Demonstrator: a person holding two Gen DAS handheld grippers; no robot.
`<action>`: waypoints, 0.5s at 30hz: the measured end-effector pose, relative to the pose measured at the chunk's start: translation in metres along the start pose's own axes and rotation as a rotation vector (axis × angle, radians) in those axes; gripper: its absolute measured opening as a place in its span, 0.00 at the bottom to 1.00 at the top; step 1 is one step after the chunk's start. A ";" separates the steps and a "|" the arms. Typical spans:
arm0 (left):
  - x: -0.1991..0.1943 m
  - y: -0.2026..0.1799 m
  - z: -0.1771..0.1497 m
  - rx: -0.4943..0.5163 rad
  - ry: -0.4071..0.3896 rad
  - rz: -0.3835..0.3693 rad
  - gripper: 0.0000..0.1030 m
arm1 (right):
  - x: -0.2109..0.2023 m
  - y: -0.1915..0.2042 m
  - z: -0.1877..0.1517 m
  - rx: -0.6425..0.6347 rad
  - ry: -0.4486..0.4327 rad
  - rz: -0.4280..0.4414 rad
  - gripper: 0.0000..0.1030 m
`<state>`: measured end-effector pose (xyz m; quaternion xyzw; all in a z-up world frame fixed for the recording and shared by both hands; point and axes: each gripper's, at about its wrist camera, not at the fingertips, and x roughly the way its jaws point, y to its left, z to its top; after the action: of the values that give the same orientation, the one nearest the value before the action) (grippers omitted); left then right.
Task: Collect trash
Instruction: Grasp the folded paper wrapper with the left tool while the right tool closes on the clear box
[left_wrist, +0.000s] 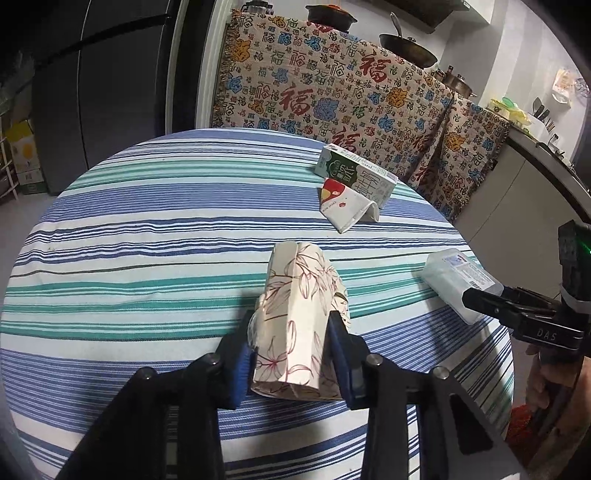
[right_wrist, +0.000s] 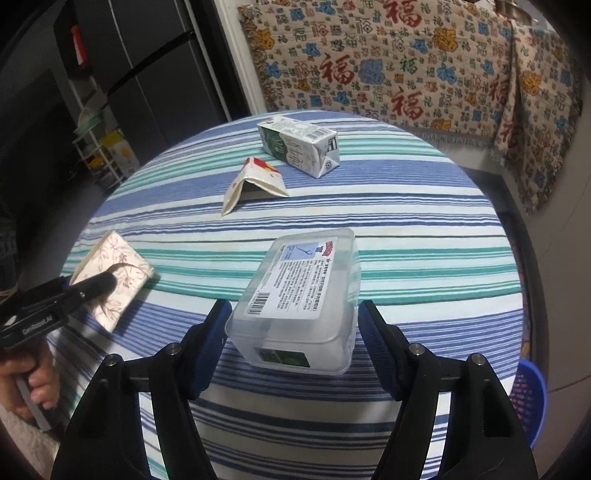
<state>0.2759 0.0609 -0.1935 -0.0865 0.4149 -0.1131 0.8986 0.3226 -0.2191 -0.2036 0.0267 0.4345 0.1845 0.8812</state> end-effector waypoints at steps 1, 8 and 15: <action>-0.001 -0.002 -0.001 0.003 -0.004 0.003 0.36 | -0.001 0.001 -0.001 -0.002 -0.004 0.001 0.69; 0.002 -0.024 -0.009 0.035 -0.006 0.016 0.36 | -0.008 0.001 -0.005 -0.024 0.002 -0.011 0.69; 0.008 -0.033 -0.017 0.043 0.008 0.036 0.36 | 0.006 -0.014 -0.021 -0.004 0.121 -0.046 0.71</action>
<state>0.2637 0.0259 -0.2022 -0.0590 0.4175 -0.1063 0.9005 0.3137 -0.2321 -0.2238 0.0038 0.4869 0.1664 0.8574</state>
